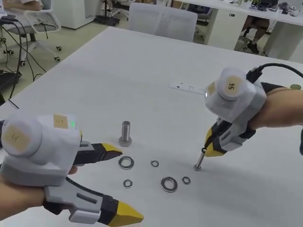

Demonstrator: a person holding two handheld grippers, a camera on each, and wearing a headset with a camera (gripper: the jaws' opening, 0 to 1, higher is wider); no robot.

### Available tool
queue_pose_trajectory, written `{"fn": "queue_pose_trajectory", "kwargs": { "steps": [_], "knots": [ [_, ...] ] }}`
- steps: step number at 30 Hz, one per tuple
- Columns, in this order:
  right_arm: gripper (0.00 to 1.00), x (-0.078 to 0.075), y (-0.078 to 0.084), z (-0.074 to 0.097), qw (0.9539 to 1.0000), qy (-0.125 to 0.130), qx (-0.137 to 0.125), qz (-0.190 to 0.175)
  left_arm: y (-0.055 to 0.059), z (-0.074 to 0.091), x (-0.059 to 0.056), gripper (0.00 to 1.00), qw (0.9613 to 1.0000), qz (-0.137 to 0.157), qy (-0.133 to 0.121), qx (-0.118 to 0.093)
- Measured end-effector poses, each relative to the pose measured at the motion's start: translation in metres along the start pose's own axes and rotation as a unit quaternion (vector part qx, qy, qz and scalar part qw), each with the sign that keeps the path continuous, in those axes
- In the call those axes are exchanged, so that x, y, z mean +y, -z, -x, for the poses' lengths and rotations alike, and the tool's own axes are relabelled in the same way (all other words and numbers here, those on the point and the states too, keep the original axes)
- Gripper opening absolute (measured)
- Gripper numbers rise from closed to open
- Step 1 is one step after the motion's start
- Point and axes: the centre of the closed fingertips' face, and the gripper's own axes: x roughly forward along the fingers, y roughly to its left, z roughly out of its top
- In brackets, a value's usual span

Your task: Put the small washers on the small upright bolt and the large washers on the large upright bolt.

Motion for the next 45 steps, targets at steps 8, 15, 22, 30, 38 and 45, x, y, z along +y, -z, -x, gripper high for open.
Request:
{"fn": "queue_pose_trajectory", "kwargs": {
  "steps": [8,15,22,30,38,45],
  "knots": [
    [0.14,0.001,0.0,-0.003,1.0,-0.002,0.001,-0.002,0.0,0.0,0.0,0.82,1.0,0.0,-0.001,0.0],
    [0.14,0.004,0.001,-0.008,1.0,-0.007,0.002,-0.005,0.0,0.001,-0.001,0.82,1.0,0.001,-0.002,0.0],
    [0.14,0.005,0.003,-0.014,0.9999,-0.012,0.005,-0.008,0.0,0.001,-0.001,0.81,1.0,0.002,-0.003,0.0],
    [0.14,0.006,0.005,-0.026,0.9997,-0.018,0.006,-0.016,0.001,0.001,0.0,0.81,1.0,0.002,-0.003,0.0],
    [0.14,0.005,0.009,-0.041,0.9996,-0.018,0.01,-0.02,0.001,0.002,0.001,0.81,1.0,0.003,-0.004,0.001],
    [0.14,0.003,0.012,-0.047,0.9996,-0.017,0.017,-0.015,0.002,0.001,0.001,0.81,1.0,0.004,-0.004,0.002]
  ]
}}
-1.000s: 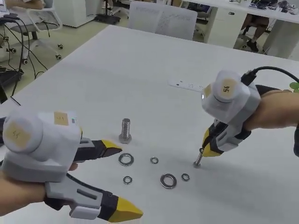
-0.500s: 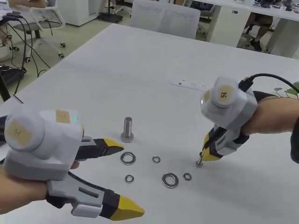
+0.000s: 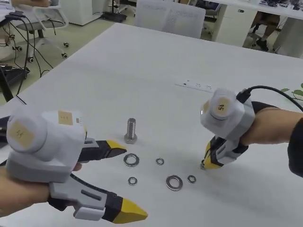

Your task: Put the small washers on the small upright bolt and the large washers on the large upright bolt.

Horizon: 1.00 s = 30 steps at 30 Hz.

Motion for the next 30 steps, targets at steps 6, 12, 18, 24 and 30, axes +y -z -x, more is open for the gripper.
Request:
{"fn": "queue_pose_trajectory", "kwargs": {
  "steps": [6,12,18,24,30],
  "knots": [
    [0.14,-0.0014,0.0004,-0.0026,1.0,-0.001,0.003,0.002,0.0004,0.0,-0.0002,0.81,1.0,0.001,0.0,0.001],
    [0.14,-0.0007,0.0022,-0.0059,1.0,-0.002,0.006,0.002,0.0007,0.0002,-0.0002,0.81,1.0,0.002,0.0,0.001],
    [0.14,-0.0006,0.0027,-0.0077,1.0,-0.002,0.005,0.0,0.0007,-0.0001,-0.0003,0.81,1.0,0.002,0.0,0.001],
    [0.19,0.0005,0.0029,-0.0077,1.0,-0.003,0.003,-0.004,0.0003,-0.0002,-0.0004,0.81,1.0,0.002,0.0,0.0],
    [0.31,-0.0026,-0.0006,-0.0035,0.9999,0.001,-0.01,-0.012,0.0,-0.0003,-0.0005,0.81,1.0,0.002,0.0,0.0]
  ]
}}
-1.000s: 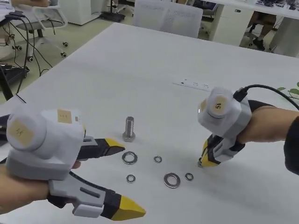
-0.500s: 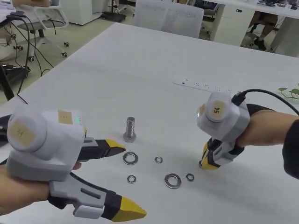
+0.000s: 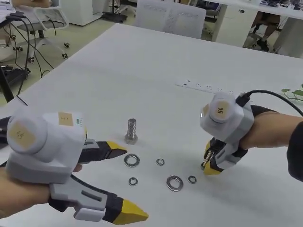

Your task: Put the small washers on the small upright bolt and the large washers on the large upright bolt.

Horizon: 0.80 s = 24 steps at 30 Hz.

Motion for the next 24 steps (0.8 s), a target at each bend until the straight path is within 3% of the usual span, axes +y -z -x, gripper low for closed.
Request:
{"fn": "queue_pose_trajectory", "kwargs": {
  "steps": [9,24],
  "knots": [
    [0.46,0.0,-0.014,0.01,0.9993,0.0,-0.038,-0.008,-0.001,0.0,0.0,0.81,1.0,-0.001,0.0,0.0],
    [0.49,0.02,-0.043,0.016,0.9969,-0.016,-0.068,0.037,-0.001,0.0,0.0,0.81,1.0,-0.001,-0.003,-0.001]
  ]
}}
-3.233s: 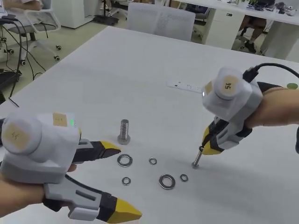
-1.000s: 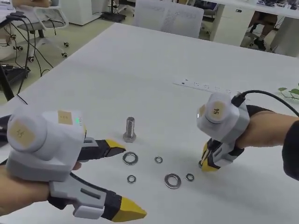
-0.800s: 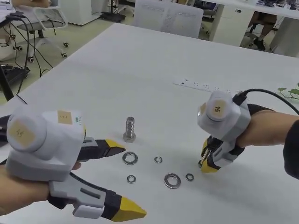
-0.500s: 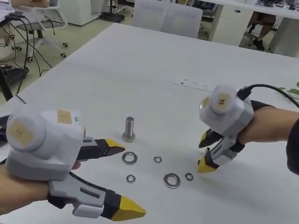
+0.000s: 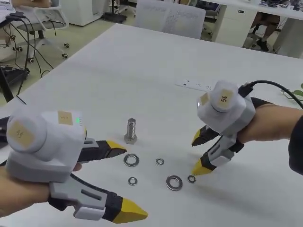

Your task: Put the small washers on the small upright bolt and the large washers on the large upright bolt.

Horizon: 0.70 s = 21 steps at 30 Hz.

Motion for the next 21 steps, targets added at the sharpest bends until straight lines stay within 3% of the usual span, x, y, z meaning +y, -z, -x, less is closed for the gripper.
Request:
{"fn": "queue_pose_trajectory", "kwargs": {
  "steps": [3,13,21],
  "knots": [
    [0.49,0.008,-0.001,-0.004,0.9998,-0.019,0.003,0.007,0.0,0.0,0.0,0.81,1.0,0.0,0.0,-0.001],
    [0.4,0.016,0.006,-0.012,0.9985,-0.039,0.027,0.029,-0.002,0.0,0.001,0.81,1.0,0.001,0.0,-0.003],
    [0.33,0.019,0.013,-0.019,0.9962,-0.039,0.051,0.058,-0.002,0.0,0.0,0.81,1.0,0.001,0.0,-0.004]
  ]
}}
